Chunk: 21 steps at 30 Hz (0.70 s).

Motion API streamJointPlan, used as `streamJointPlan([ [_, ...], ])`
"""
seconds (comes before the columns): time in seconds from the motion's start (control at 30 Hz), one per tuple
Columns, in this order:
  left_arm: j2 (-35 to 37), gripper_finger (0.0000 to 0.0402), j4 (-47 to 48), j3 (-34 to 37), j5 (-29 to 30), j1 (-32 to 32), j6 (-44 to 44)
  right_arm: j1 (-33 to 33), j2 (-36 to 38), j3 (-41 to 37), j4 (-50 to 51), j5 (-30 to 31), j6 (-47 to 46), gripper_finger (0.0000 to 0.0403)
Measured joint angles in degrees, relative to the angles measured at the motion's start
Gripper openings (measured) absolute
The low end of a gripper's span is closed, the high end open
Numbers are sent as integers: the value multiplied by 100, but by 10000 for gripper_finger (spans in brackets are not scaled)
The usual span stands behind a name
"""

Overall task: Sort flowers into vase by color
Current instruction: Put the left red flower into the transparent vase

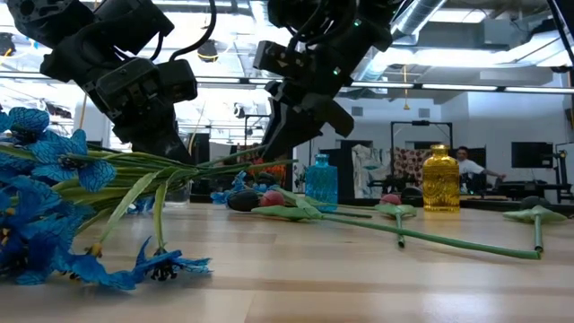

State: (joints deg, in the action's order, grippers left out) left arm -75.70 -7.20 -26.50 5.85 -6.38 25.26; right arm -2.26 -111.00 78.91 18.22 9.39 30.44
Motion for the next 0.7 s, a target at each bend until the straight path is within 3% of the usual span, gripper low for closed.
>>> streamJointPlan([
  [0.37,0,2,4,0,-31,1,2,2,0,0,-15,-7,0,27],
  [0.43,0,7,2,0,-65,1,4,0,0,0,-13,-15,0,26],
  [0.7,1,99,-47,0,-613,1,2,0,41,0,29,-48,-143,26],
])
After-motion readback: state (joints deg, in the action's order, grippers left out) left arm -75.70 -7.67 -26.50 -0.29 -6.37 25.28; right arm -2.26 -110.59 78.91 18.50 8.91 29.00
